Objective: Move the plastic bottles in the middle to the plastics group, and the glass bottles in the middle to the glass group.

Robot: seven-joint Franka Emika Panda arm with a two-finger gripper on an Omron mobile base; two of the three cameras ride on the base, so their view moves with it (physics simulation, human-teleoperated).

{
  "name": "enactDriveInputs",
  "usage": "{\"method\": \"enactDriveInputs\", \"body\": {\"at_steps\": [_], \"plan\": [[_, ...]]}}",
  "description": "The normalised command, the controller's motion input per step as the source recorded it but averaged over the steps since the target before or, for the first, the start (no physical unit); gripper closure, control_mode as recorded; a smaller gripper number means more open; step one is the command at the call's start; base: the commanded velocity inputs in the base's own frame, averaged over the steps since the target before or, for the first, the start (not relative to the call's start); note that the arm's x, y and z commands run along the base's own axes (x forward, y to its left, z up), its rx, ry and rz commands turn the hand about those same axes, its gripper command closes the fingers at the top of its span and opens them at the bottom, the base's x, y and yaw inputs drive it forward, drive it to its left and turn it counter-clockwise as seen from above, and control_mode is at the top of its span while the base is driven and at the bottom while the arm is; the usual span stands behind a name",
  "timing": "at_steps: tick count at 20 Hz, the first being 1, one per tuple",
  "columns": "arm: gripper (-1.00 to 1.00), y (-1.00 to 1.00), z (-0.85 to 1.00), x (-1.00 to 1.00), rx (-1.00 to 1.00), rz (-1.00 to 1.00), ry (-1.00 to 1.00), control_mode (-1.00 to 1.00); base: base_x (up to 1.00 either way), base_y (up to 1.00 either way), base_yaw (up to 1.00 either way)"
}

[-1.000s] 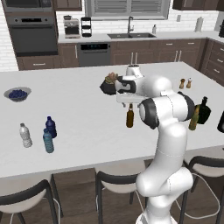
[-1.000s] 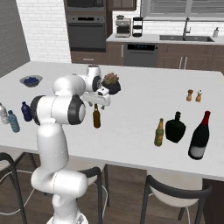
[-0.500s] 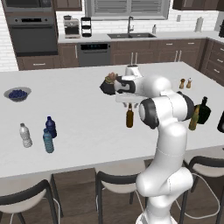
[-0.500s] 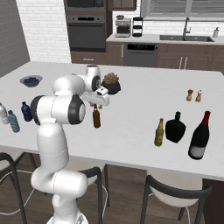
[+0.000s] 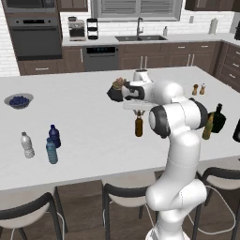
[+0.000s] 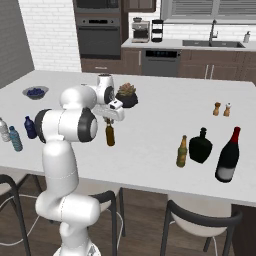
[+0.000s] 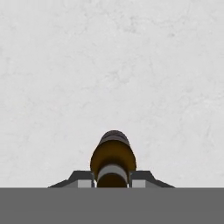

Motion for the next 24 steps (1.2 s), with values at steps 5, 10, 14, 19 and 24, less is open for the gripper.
{"method": "enactDriveInputs", "body": {"at_steps": [5,10,14,19,24], "plan": [[1.00,-0.52,0.04,-0.27,0.00,-0.11,0.00,-1.00,0.00,0.00,0.00],[1.00,-0.91,0.14,-0.55,0.00,-0.15,0.00,-1.00,0.00,0.00,0.00],[1.00,-0.92,0.18,-0.58,0.00,-0.14,0.00,-1.00,0.00,0.00,0.00],[1.00,-0.90,0.12,-0.60,0.00,-0.13,0.00,-1.00,0.00,0.00,0.00],[1.00,-0.90,0.00,-0.40,0.00,-0.14,0.00,-1.00,0.00,0.00,0.00]]}}
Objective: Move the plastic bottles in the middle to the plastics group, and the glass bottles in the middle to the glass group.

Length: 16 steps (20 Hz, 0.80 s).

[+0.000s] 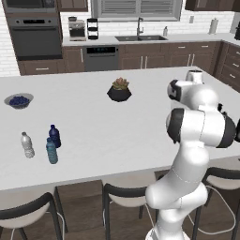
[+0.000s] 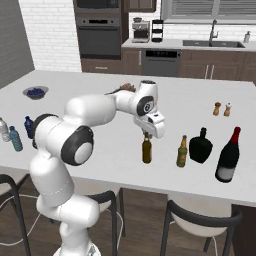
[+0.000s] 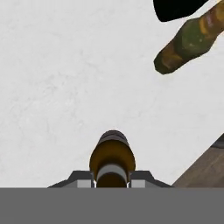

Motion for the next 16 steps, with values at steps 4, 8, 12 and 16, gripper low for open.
{"method": "enactDriveInputs", "body": {"at_steps": [4,8,12,16], "plan": [[1.00,-0.83,0.00,-0.14,0.00,-0.09,0.00,-1.00,0.00,0.00,0.00],[1.00,-0.76,-0.05,-0.23,0.00,-0.02,0.00,-1.00,0.00,0.00,0.00],[1.00,-0.65,-0.11,-0.21,0.00,-0.03,0.00,-1.00,0.00,0.00,0.00],[1.00,-0.57,-0.14,-0.19,0.00,-0.02,0.00,-1.00,0.00,0.00,0.00]]}}
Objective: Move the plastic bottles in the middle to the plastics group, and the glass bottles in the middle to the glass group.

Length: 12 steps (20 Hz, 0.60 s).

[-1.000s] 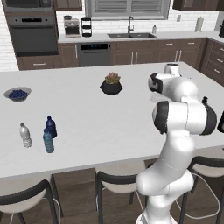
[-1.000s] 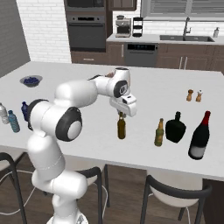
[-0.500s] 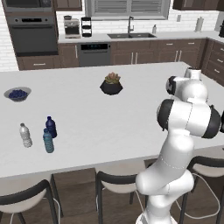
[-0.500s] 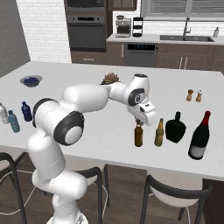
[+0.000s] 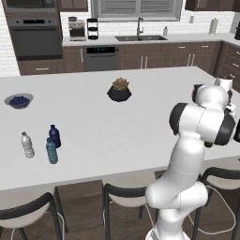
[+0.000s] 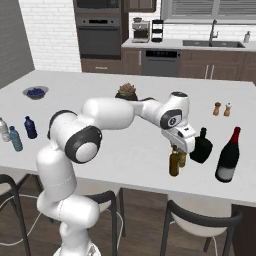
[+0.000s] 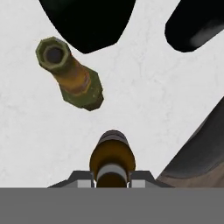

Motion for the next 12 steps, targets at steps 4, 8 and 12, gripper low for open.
{"method": "enactDriveInputs", "body": {"at_steps": [4,8,12], "plan": [[1.00,-0.59,-0.20,0.00,0.00,0.00,0.00,-1.00,0.00,0.00,0.00],[1.00,-0.42,-0.16,0.00,0.00,0.00,0.00,-1.00,0.00,0.00,0.00],[1.00,-0.29,-0.14,0.00,0.01,0.00,0.00,-1.00,0.00,0.00,0.00]]}}
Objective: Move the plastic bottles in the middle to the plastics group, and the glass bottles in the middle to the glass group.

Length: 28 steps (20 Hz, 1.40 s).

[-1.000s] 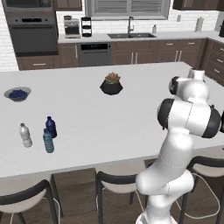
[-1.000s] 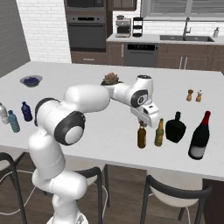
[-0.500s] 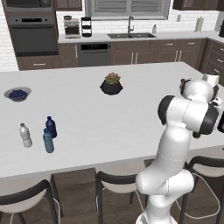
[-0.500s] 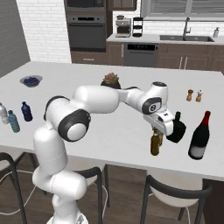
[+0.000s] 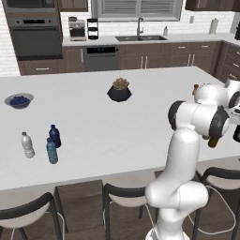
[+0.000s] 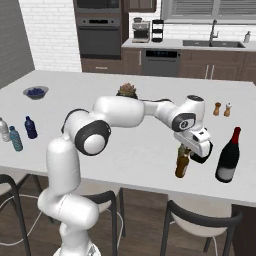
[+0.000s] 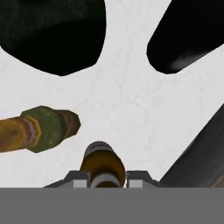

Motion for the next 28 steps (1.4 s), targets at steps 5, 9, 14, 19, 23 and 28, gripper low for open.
{"method": "enactDriveInputs", "body": {"at_steps": [5,9,14,19,23,28], "plan": [[1.00,-0.17,-0.19,-0.15,0.00,0.00,0.00,-1.00,0.00,0.00,0.00],[1.00,0.04,-0.24,-0.42,0.00,0.00,-0.01,-1.00,0.00,0.00,0.00],[1.00,0.15,-0.20,-0.29,0.00,0.00,-0.02,-1.00,0.00,0.00,0.00],[1.00,0.18,-0.11,-0.03,0.00,0.00,-0.01,-1.00,0.00,0.00,0.00],[1.00,0.15,-0.17,0.00,0.00,0.00,-0.01,-1.00,0.00,0.00,0.00],[1.00,0.19,-0.27,0.00,0.00,0.00,-0.02,-1.00,0.00,0.00,0.00]]}}
